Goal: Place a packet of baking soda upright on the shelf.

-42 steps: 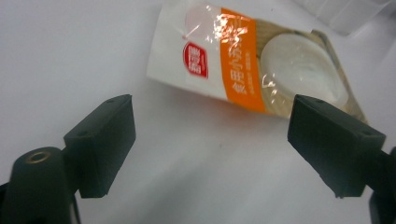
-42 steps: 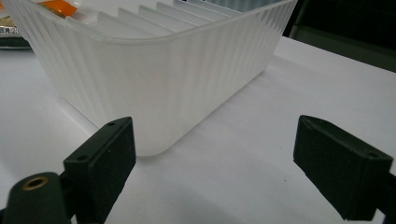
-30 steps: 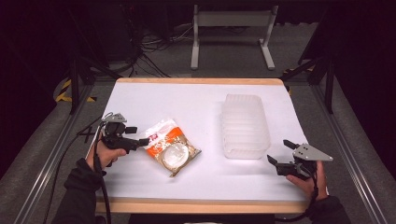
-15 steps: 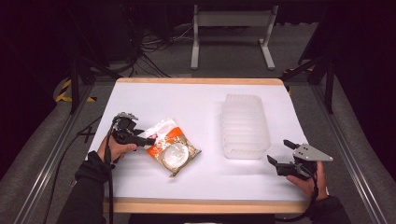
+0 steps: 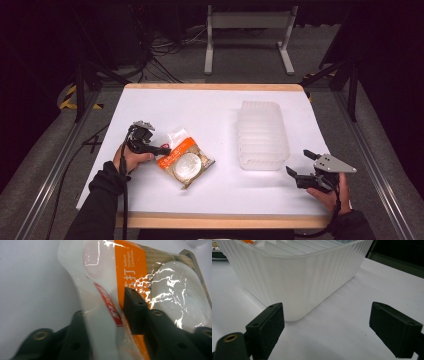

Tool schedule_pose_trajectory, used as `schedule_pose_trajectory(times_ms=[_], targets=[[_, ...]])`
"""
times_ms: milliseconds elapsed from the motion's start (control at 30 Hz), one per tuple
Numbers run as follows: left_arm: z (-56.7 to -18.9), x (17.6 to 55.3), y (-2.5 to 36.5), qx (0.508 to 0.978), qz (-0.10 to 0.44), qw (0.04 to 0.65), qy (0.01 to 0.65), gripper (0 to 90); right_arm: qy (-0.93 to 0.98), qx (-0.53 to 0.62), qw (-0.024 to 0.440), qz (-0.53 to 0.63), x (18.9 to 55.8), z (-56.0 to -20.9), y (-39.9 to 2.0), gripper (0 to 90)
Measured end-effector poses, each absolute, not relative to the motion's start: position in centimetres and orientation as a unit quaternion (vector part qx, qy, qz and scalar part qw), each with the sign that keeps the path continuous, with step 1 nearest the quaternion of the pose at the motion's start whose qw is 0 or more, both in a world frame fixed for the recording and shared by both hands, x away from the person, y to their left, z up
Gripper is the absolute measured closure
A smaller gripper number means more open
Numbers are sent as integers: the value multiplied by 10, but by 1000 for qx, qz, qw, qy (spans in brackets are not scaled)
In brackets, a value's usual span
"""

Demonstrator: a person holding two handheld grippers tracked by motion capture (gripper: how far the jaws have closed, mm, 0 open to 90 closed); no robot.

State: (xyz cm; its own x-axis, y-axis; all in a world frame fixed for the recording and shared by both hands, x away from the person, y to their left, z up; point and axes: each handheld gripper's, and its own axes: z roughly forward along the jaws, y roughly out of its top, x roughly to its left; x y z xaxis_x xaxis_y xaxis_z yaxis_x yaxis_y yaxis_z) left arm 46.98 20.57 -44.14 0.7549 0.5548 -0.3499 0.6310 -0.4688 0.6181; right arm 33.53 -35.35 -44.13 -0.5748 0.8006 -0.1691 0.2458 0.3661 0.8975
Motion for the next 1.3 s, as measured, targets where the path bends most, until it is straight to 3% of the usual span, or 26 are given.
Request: schedule_pose_trajectory(times_ms=[133, 233, 567, 1300], targets=[[-435, 464, 203, 858, -24, 389, 333, 863, 765, 342, 309, 449, 335, -441, -354, 133], [-429, 459, 201, 854, -6, 404, 328, 889, 765, 342, 309, 450, 335, -441, -354, 133], [-389, 421, 187, 846, 95, 452, 268, 895, 766, 341, 308, 450, 334, -441, -354, 135], [-347, 379, 146, 834, 137, 504, 175, 897, 766, 342, 307, 449, 335, -441, -354, 135]])
